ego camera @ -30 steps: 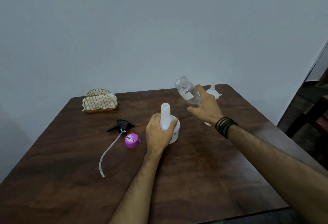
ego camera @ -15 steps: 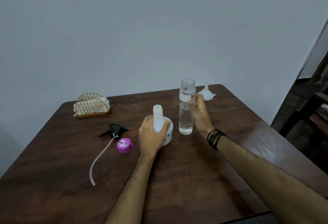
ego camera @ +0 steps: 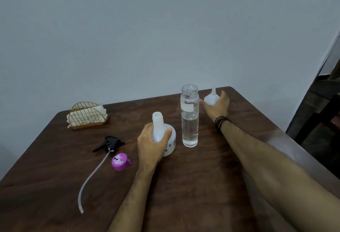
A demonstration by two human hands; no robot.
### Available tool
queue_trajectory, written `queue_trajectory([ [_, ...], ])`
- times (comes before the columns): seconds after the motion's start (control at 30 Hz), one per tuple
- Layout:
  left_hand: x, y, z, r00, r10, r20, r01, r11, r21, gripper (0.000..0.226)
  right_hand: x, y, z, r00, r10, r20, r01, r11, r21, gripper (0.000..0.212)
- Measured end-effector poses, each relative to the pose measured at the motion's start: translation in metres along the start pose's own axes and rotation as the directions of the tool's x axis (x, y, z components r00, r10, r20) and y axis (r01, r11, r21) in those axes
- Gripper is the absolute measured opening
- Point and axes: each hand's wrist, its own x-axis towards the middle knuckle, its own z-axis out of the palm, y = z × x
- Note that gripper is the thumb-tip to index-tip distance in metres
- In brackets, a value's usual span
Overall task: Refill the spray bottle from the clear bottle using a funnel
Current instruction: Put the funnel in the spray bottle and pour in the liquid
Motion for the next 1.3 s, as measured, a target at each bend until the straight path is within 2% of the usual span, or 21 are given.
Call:
queue_trajectory([
  [0.1, 0.001, -0.004, 0.001, 1.000, 0.009, 0.000, -0.009, 1.000, 0.003, 0.037, 0.021, 0.001, 0.005, 1.000, 0.014, 0.014, -0.013, 0.997, -0.076, 0.114],
  [0.2, 0.002, -0.007, 0.003, 1.000, 0.009, 0.002, -0.009, 1.000, 0.011, 0.043, 0.038, 0.004, 0.010, 0.999, 0.028, 0.039, -0.022, 0.991, -0.132, 0.107],
  [0.27, 0.001, -0.007, 0.003, 1.000, 0.004, 0.008, -0.004, 1.000, 0.005, 0.045, 0.044, 0.008, 0.013, 0.999, 0.015, 0.042, -0.007, 0.982, -0.188, 0.085],
  [0.33, 0.002, -0.006, 0.002, 1.000, 0.003, 0.009, -0.003, 1.000, 0.006, 0.048, 0.043, 0.009, 0.012, 0.998, -0.038, 0.046, 0.047, 0.974, -0.220, 0.052],
  [0.4, 0.003, -0.007, 0.002, 1.000, 0.008, 0.010, -0.008, 1.000, 0.005, 0.045, 0.036, 0.009, 0.008, 0.996, -0.060, 0.061, 0.070, 0.979, -0.191, 0.037],
  [0.57, 0.004, -0.005, 0.002, 1.000, 0.019, 0.011, -0.019, 1.000, 0.007, 0.042, 0.012, 0.009, -0.010, 0.997, -0.032, 0.064, 0.037, 0.997, -0.071, 0.031],
  [0.73, 0.003, -0.002, 0.000, 1.000, 0.012, 0.003, -0.012, 1.000, -0.005, 0.039, -0.020, 0.012, -0.026, 0.999, 0.001, 0.037, 0.000, 1.000, -0.031, 0.025],
  [0.8, 0.002, -0.001, -0.001, 1.000, 0.006, 0.001, -0.006, 1.000, -0.011, 0.037, -0.036, 0.013, -0.033, 1.000, 0.026, -0.005, -0.026, 0.999, 0.035, 0.024],
  [0.9, 0.000, 0.000, -0.002, 1.000, -0.002, -0.001, 0.002, 1.000, -0.019, 0.041, -0.060, 0.015, -0.046, 0.996, 0.086, -0.020, -0.078, 0.958, 0.274, 0.023],
  [0.97, -0.002, 0.001, -0.003, 1.000, -0.013, -0.003, 0.013, 1.000, -0.022, 0.045, -0.078, 0.015, -0.057, 0.992, 0.125, 0.018, -0.120, 0.889, 0.441, 0.022],
  [1.07, -0.006, 0.003, -0.005, 1.000, -0.023, -0.009, 0.022, 0.999, -0.024, 0.045, -0.102, 0.011, -0.079, 0.974, 0.203, 0.100, -0.217, 0.706, 0.675, 0.026],
  [1.13, -0.008, 0.005, -0.008, 1.000, -0.027, -0.011, 0.027, 0.999, -0.026, 0.042, -0.116, 0.009, -0.091, 0.960, 0.216, 0.179, -0.278, 0.640, 0.716, 0.023],
  [1.2, -0.010, 0.005, -0.009, 1.000, -0.024, -0.013, 0.024, 0.999, -0.025, 0.037, -0.128, 0.008, -0.099, 0.948, 0.209, 0.240, -0.318, 0.644, 0.695, 0.015],
  [1.3, -0.013, 0.006, -0.012, 1.000, -0.028, -0.014, 0.028, 0.999, -0.021, 0.036, -0.145, 0.003, -0.107, 0.927, 0.180, 0.330, -0.363, 0.654, 0.664, 0.022],
])
